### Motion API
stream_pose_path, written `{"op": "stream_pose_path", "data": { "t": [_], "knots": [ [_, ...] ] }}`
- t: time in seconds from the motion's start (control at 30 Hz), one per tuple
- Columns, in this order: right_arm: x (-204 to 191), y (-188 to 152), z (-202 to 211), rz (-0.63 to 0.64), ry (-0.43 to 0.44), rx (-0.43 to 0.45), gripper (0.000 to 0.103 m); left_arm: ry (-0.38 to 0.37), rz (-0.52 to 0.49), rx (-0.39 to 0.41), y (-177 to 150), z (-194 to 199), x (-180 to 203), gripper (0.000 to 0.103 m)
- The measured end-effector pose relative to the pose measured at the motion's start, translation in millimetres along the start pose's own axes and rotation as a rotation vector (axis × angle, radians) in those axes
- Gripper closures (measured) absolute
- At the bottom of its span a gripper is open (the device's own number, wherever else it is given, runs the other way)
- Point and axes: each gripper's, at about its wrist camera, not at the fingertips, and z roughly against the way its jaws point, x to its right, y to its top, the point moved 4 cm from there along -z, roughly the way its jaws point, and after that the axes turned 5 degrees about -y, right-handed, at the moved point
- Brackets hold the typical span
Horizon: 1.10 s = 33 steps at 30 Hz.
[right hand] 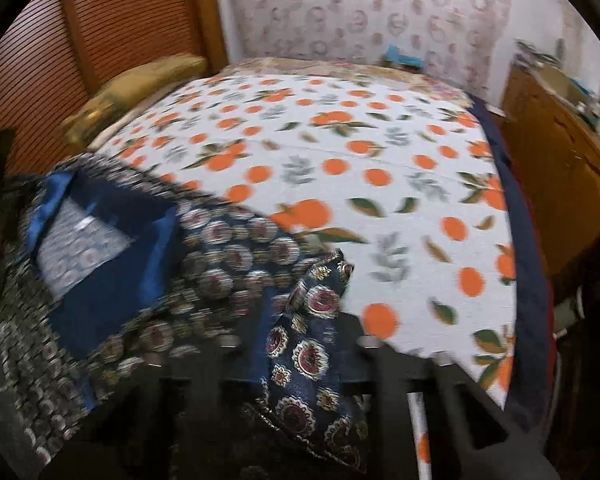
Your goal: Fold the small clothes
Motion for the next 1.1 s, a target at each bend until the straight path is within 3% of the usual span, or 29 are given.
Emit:
{"op": "stream_pose_path", "data": {
  "t": [0.23, 0.4, 0.57, 0.67, 0.87, 0.9, 0.97, 1.0, 1.07, 1.1],
  "knots": [
    [2, 20, 65, -0.007, -0.020, 0.176, 0.096, -0.005, -0.048, 0.179, 33, 60, 27, 0.099],
    [8, 63, 140, 0.044, -0.082, 0.343, 0.096, 0.001, -0.065, 0.348, 79, 114, 37, 0.099],
    [20, 120, 181, 0.076, -0.130, 0.435, 0.096, 0.039, -0.076, 0.416, 134, 131, 31, 0.099],
    [32, 155, 165, 0.078, -0.183, 0.429, 0.096, 0.104, -0.066, 0.409, 168, 112, 16, 0.099],
    [58, 193, 73, 0.009, -0.231, 0.336, 0.094, 0.199, -0.055, 0.336, 196, 46, -13, 0.097],
    [59, 195, 57, 0.002, -0.244, 0.301, 0.091, 0.208, -0.047, 0.309, 196, 33, -19, 0.094],
    [65, 195, 27, -0.041, -0.272, 0.233, 0.071, 0.205, -0.037, 0.256, 191, 14, -27, 0.081],
    [67, 191, 15, -0.054, -0.279, 0.201, 0.068, 0.202, -0.034, 0.245, 185, 10, -26, 0.077],
    [65, 183, 3, -0.061, -0.280, 0.172, 0.061, 0.184, -0.041, 0.243, 174, 10, -23, 0.054],
    [62, 178, 2, -0.057, -0.274, 0.169, 0.059, 0.167, -0.041, 0.242, 166, 11, -23, 0.049]
  ]
}}
